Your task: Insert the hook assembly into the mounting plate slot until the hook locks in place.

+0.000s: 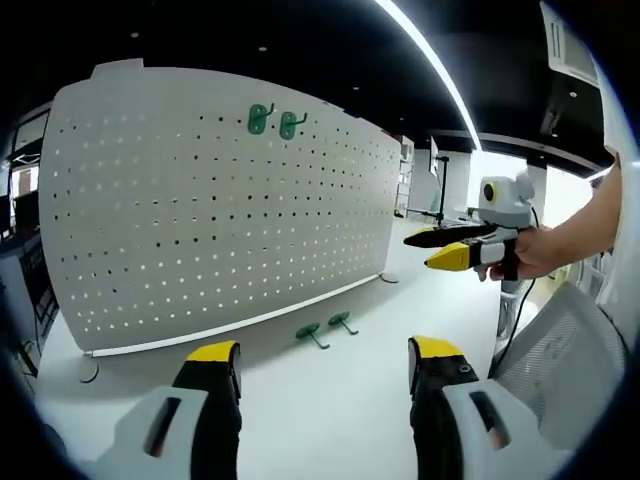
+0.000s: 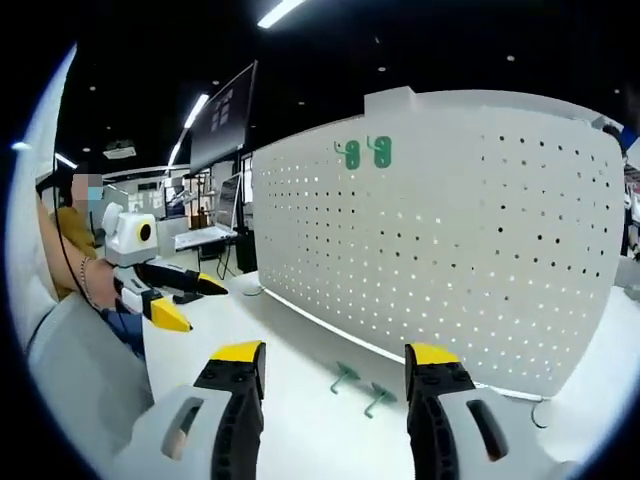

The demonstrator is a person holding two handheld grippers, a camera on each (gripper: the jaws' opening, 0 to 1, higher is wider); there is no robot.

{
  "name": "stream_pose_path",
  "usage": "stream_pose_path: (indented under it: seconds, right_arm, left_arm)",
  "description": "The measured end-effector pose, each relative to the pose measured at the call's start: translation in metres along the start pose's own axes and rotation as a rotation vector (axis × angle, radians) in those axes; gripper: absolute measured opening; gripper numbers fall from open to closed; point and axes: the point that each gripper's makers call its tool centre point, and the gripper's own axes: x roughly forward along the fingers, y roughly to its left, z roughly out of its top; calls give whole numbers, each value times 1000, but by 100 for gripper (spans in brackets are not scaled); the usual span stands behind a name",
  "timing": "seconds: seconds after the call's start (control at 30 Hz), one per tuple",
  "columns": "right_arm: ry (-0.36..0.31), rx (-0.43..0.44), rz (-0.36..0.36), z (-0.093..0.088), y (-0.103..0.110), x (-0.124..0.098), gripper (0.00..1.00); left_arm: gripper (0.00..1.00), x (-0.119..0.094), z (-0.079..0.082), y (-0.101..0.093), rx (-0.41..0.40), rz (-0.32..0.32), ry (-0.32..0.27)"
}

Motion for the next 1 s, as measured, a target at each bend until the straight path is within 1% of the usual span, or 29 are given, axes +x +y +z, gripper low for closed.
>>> stream_pose_path:
  seconds: [0.27, 0.43, 0.77, 0.87, 1.0]
  right_arm:
    - [30, 3, -11, -13, 0, -11, 55]
    - [50, 16, -19, -24, -1, -20, 56]
    - [75, 38, -42, -37, -3, -33, 56]
    - [77, 47, -50, -41, -4, -34, 56]
    - [95, 51, -53, -45, -3, -36, 56]
  left_arm:
    - [70, -2, -3, 0, -2, -5, 14]
    - [70, -2, -5, 0, -5, -9, 22]
    - [70, -5, -9, 1, -5, -14, 38]
    - [70, -6, -11, 0, -3, -18, 44]
    - [70, -7, -13, 0, -2, -18, 52]
